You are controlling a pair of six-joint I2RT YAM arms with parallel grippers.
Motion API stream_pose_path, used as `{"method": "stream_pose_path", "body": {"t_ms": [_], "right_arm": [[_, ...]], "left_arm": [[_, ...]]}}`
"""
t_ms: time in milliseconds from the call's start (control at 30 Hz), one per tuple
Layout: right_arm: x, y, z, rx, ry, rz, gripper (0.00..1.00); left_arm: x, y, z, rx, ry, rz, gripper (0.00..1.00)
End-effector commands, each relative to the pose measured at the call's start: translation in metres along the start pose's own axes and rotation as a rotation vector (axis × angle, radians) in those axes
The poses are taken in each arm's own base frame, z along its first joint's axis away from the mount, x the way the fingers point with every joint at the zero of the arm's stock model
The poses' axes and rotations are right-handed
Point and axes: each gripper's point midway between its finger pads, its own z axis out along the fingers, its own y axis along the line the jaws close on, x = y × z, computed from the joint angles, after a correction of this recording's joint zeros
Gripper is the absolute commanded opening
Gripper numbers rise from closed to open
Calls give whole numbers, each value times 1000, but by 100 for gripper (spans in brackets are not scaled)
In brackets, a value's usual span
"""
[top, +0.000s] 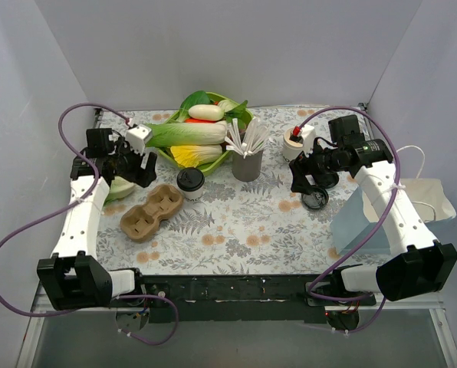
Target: Pack the takeout coffee
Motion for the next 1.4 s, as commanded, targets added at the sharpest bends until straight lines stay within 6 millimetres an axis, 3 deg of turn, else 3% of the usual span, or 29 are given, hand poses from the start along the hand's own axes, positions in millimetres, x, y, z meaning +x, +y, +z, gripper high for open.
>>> {"method": "stream_pose_path", "body": {"t_ms": [0, 167, 300, 533, 767, 1000, 1367], "right_arm": [[-13, -1, -2, 2, -44, -31, 85], [-18, -3, -1, -6, -47, -27, 86], [-19, -3, -2, -5, -50, -28, 86], [-15, -2, 1, -14, -43, -26, 86], [-16, -4, 3, -10, -38, -28, 85], [-16, -6, 4, -7, -36, -26, 86], [-15, -8, 9, -16, -25, -24, 86]], "left_arm": [[59, -43, -10, 131, 165, -74, 72], [89, -43, -12, 149, 237, 80, 68], [90, -28, -12, 145, 309, 158, 66], [111, -39, -2, 248, 386, 129, 62], [98, -35, 14, 245, 334, 83, 57], [111, -32, 23, 257, 393, 58, 54], [115, -36, 23, 272, 401, 52, 50]]}}
